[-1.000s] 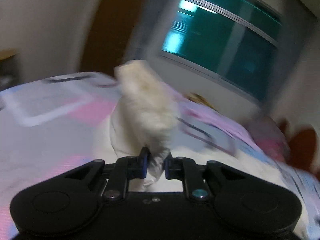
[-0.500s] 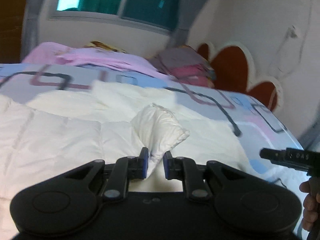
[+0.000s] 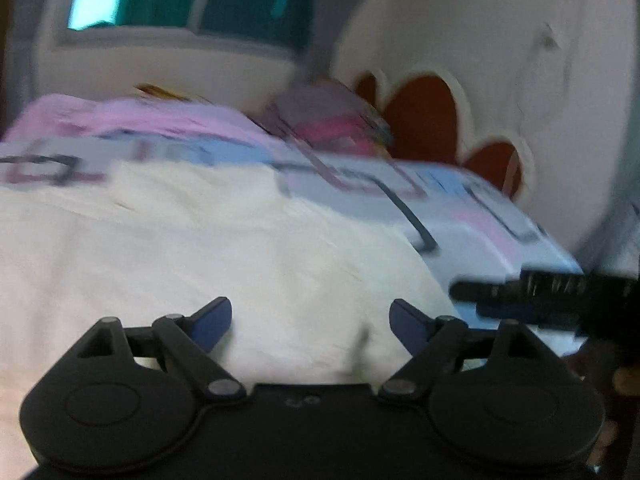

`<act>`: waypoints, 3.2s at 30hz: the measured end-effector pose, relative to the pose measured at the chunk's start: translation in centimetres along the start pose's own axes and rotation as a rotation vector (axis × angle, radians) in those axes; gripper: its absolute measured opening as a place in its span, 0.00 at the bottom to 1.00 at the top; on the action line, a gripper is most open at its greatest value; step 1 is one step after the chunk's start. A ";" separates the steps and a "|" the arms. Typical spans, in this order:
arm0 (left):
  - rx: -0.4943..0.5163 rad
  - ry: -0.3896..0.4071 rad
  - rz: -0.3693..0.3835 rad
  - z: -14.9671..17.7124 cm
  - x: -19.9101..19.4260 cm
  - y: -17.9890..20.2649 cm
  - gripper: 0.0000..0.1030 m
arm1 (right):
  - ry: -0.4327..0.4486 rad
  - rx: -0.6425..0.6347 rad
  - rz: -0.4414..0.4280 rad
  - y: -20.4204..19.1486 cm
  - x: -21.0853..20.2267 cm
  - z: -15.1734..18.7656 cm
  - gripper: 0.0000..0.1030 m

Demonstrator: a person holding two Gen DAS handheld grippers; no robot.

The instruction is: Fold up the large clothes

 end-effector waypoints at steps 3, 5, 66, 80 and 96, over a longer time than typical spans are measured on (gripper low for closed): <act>-0.062 0.047 -0.092 -0.1 -3.6 -5.9 0.74 | -0.040 -0.010 -0.046 -1.5 2.4 0.3 0.59; -0.088 0.060 -0.161 0.8 -6.2 -9.6 0.69 | -0.066 -0.018 -0.055 -2.0 3.8 0.5 0.59; -0.025 -0.128 -0.234 -1.9 8.1 -22.8 0.86 | -0.164 -0.375 0.218 -2.2 15.2 -0.8 0.35; 0.107 -0.084 -0.173 1.3 1.8 -11.3 0.85 | -0.181 -0.500 0.139 -9.6 11.1 5.3 0.54; 0.127 -0.123 -0.216 3.2 1.4 -14.3 0.87 | -0.180 -0.380 0.257 -4.3 10.2 5.2 0.54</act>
Point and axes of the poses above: each gripper's, at about its wrist camera, not at the fingertips, and x roughly the way its jaws point, y to its right, z to its underside, the point moved 2 cm from there along x, roughly the way its jaws point, and after that the axes turned 8 degrees about -z, right-handed, at the moved point
